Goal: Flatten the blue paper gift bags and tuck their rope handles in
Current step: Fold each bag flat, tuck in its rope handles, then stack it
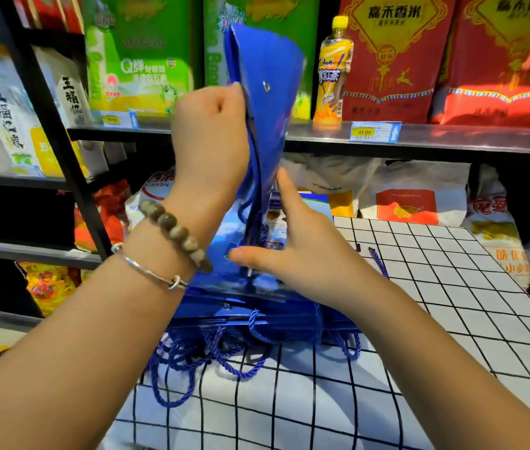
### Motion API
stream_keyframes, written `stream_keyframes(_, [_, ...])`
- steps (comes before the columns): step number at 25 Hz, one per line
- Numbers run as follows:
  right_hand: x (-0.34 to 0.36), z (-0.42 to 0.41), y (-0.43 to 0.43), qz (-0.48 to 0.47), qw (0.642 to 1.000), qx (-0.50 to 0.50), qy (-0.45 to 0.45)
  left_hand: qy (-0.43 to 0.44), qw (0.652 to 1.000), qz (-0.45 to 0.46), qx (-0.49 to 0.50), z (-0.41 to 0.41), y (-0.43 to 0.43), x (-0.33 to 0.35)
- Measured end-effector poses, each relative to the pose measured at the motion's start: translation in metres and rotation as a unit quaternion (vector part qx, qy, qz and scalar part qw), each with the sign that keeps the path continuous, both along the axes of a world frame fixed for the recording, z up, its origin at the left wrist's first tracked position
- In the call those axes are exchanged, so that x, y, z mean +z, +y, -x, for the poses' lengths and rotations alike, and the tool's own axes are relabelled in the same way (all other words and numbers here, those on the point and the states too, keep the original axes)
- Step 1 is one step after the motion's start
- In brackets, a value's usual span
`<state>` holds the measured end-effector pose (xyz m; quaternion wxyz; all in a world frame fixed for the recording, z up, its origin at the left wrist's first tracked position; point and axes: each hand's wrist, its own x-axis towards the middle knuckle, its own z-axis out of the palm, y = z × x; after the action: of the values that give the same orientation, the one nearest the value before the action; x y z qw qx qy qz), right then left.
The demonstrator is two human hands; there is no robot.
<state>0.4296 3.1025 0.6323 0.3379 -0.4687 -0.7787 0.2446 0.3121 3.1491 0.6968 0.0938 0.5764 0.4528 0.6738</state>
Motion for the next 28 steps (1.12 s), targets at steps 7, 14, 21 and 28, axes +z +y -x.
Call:
stream_keyframes(7, [0.015,-0.043,0.001,-0.216,0.956,-0.091,-0.176,-0.301,0.934,0.129,-0.140,0.009,-0.058,-0.022])
stream_keyframes(14, [-0.010,-0.062,0.003,-0.151,0.935,-0.047,-0.319,-0.202,0.890,0.368,-0.178,0.052,-0.113,-0.076])
stream_keyframes(21, [-0.017,-0.063,0.006,-0.111,0.959,-0.005,-0.262,0.370,0.911,0.115,0.144,0.074,-0.111,-0.070])
stream_keyframes(28, [-0.002,-0.097,-0.001,-0.083,0.969,-0.038,-0.229,0.507,0.833,0.222,0.002,0.052,-0.058,-0.065])
